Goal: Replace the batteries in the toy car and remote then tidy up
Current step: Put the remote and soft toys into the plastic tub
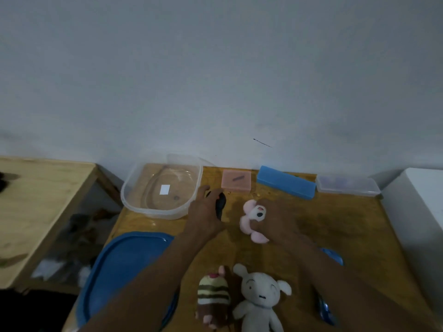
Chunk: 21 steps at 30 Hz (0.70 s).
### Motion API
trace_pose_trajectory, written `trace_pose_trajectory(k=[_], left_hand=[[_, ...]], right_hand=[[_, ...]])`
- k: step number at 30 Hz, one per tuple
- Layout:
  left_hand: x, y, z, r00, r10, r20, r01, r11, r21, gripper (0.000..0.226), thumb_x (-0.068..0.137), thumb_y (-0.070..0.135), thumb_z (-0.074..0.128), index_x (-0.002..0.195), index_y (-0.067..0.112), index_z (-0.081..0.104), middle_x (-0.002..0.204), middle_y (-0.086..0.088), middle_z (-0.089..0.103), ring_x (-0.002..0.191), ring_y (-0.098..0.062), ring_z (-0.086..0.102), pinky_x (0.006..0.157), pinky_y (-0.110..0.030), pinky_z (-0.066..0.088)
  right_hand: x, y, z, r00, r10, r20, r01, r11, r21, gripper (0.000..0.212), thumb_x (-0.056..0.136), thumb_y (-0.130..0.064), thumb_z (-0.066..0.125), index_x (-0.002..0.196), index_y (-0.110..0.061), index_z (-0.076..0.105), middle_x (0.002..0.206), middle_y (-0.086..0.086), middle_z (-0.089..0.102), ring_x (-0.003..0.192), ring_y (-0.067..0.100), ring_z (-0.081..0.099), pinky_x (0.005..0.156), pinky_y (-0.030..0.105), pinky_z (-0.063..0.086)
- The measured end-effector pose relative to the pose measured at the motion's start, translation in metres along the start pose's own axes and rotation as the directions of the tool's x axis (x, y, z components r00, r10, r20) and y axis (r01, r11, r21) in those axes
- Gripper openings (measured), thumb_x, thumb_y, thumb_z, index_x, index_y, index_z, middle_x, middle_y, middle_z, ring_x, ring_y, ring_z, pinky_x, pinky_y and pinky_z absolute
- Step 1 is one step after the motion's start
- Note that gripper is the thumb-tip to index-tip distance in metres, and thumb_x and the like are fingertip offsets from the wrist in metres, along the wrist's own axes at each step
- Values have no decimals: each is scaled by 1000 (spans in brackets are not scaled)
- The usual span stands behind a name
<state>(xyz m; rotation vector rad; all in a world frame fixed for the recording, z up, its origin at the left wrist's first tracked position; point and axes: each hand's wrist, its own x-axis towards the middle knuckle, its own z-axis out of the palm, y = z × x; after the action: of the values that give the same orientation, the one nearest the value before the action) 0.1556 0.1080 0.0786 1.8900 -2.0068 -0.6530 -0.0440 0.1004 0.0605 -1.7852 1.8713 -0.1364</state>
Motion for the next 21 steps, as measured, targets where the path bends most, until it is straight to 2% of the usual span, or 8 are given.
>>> trace_pose_trajectory(k=[2, 5, 9, 13, 16, 18, 21], left_hand=[[-29, 29, 0, 998, -3, -64, 5, 1000, 25, 89, 61, 16, 84, 139, 21, 42, 149, -5, 27, 119, -30, 51, 88, -33, 52], [-33, 18, -34, 990, -28, -141, 34, 999, 40, 88, 62, 14, 83, 140, 22, 43, 150, -4, 26, 116, -30, 54, 82, -29, 48], [-27, -16, -83, 978, -72, -196, 90, 992, 85, 88, 63, 15, 84, 140, 23, 42, 150, -3, 25, 115, -33, 54, 89, -37, 49], [-16, -54, -103, 982, -94, -161, 113, 987, 111, 87, 64, 15, 84, 139, 20, 41, 149, -6, 25, 114, -36, 54, 90, -39, 49], [-4, -79, -102, 993, -82, -88, 92, 988, 124, 87, 65, 16, 84, 140, 20, 40, 148, -7, 24, 115, -35, 53, 92, -38, 49], [7, -95, -97, 997, -63, -44, 68, 990, 120, 87, 67, 17, 83, 141, 19, 39, 148, -7, 25, 118, -33, 52, 97, -37, 48], [24, -119, -87, 1000, -3, -5, 3, 993, 118, 80, 67, 18, 82, 137, 18, 42, 144, -8, 32, 118, -29, 51, 94, -32, 46]], right_hand=[[-30, 17, -22, 999, -8, -49, 12, 997, 76, 52, 77, -41, 70, 124, -26, 54, 120, 5, 53, 105, 26, 56, 77, 29, 40], [-28, -18, -37, 995, -72, -66, 74, 997, 25, 46, 78, -41, 63, 120, -29, 52, 120, 3, 48, 100, 24, 54, 83, 34, 46], [-14, -82, -38, 983, -110, -145, 118, 992, 46, 45, 68, -48, 64, 110, -36, 54, 109, 2, 47, 82, 19, 55, 70, 29, 49], [-3, -127, -21, 970, -198, -145, 207, 977, 51, 45, 73, -38, 71, 115, -33, 56, 107, -2, 40, 90, 21, 53, 69, 27, 41], [12, -154, -2, 964, -211, -164, 218, 976, 26, 50, 70, -39, 72, 116, -34, 56, 107, 1, 44, 89, 20, 54, 68, 28, 47], [24, -168, 16, 970, -200, -140, 201, 980, -4, 54, 68, -43, 74, 117, -35, 55, 111, 2, 46, 90, 20, 56, 72, 33, 54], [38, -182, 36, 978, -181, -107, 176, 983, -58, 55, 71, -37, 75, 122, -32, 54, 116, 3, 45, 93, 23, 55, 72, 30, 50]])
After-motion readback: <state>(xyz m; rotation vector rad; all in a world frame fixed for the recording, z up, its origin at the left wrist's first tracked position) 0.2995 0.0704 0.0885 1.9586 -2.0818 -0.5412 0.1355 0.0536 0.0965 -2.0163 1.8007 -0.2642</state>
